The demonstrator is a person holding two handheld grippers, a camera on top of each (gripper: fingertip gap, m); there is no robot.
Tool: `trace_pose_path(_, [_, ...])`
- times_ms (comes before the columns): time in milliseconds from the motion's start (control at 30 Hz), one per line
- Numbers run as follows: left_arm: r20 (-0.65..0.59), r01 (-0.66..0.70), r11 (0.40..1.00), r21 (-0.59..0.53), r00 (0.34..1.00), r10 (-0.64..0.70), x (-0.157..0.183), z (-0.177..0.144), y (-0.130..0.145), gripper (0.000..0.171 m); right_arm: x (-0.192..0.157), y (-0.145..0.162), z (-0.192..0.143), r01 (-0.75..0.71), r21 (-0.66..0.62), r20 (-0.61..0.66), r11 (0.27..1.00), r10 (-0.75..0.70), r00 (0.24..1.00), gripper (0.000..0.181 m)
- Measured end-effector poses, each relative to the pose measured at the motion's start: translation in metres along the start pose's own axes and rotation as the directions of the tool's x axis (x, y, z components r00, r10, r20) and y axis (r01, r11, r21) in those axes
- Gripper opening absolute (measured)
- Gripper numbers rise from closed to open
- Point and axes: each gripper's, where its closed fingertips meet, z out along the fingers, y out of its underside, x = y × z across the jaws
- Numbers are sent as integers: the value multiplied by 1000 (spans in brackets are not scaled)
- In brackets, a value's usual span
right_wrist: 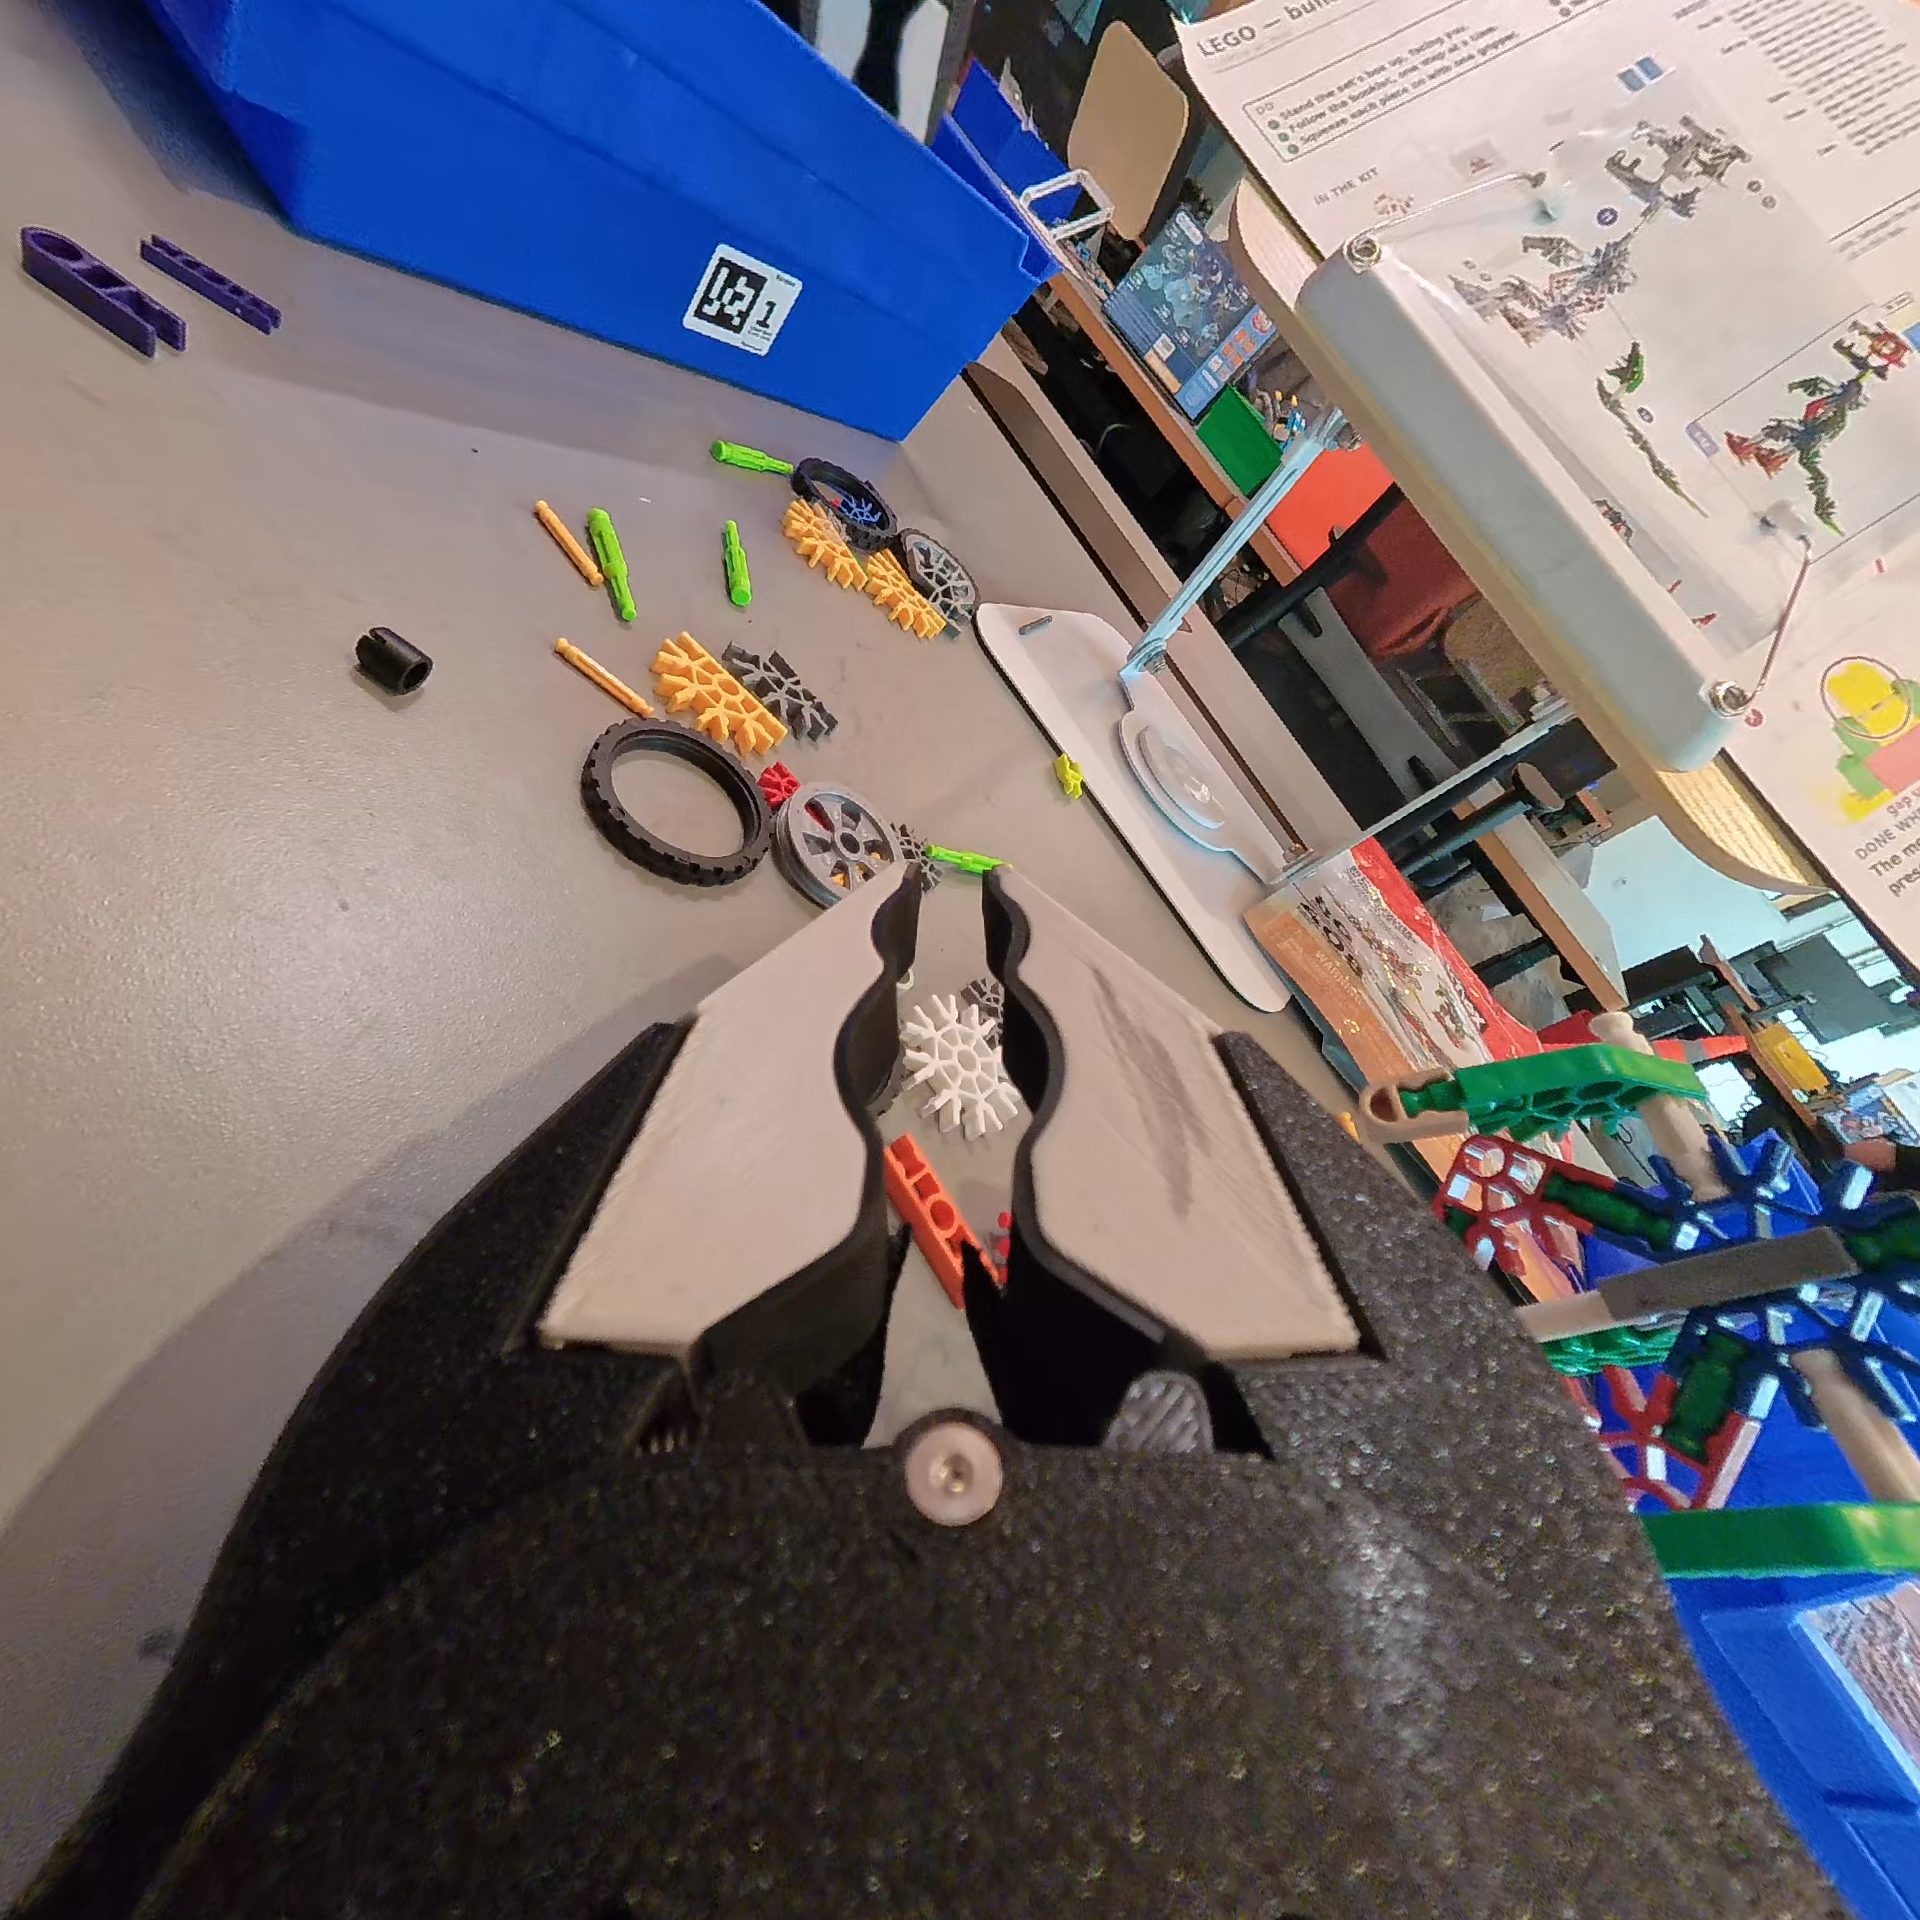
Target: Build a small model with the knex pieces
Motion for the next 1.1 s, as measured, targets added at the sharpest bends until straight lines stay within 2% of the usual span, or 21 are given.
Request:
trace_pose_path(200, [-51, 17, 1000, -1, 999, -17, 7, 20, -4, 17, 0, 0, 0, -3, 2, 0, 1000, 3, 1000, 9])
trace_pose_path(233, [-49, 16, 1000, -11, 999, -17, 7, 21, -2, 8, 0, 0, 0, -4, 3, 0, 1000, 4, 1000, 9])
trace_pose_path(400, [-21, 27, 998, -53, 999, -28, -2, 15, 13, 7, 1, -1, 0, -7, 6, 0, 1000, 7, 1000, 9])
trace_pose_path(533, [-31, 45, 998, -42, 998, -46, -5, 3, 19, 7, 1, -1, 0, -8, 6, 0, 1000, 8, 1000, 9])
trace_pose_path(600, [-48, 62, 995, -77, 997, -66, -3, -4, 29, 7, 1, -1, 0, -8, 6, 0, 1000, 8, 1000, 9])
trace_pose_path(733, [-65, 95, 969, -226, 992, -113, 1, -14, 64, 8, 1, -1, 0, -7, 5, 1, 1000, 7, 1000, 9])
trace_pose_path(800, [-14, 106, 971, -214, 994, -112, -7, -15, 63, 14, 1, 0, 0, -7, 5, 1, 1000, 7, 1000, 9])
trace_pose_path(1100, [6, 67, 987, -147, 998, -67, -11, -7, 38, 26, 0, 0, 0, -5, 4, 1, 1000, 5, 1000, 9])
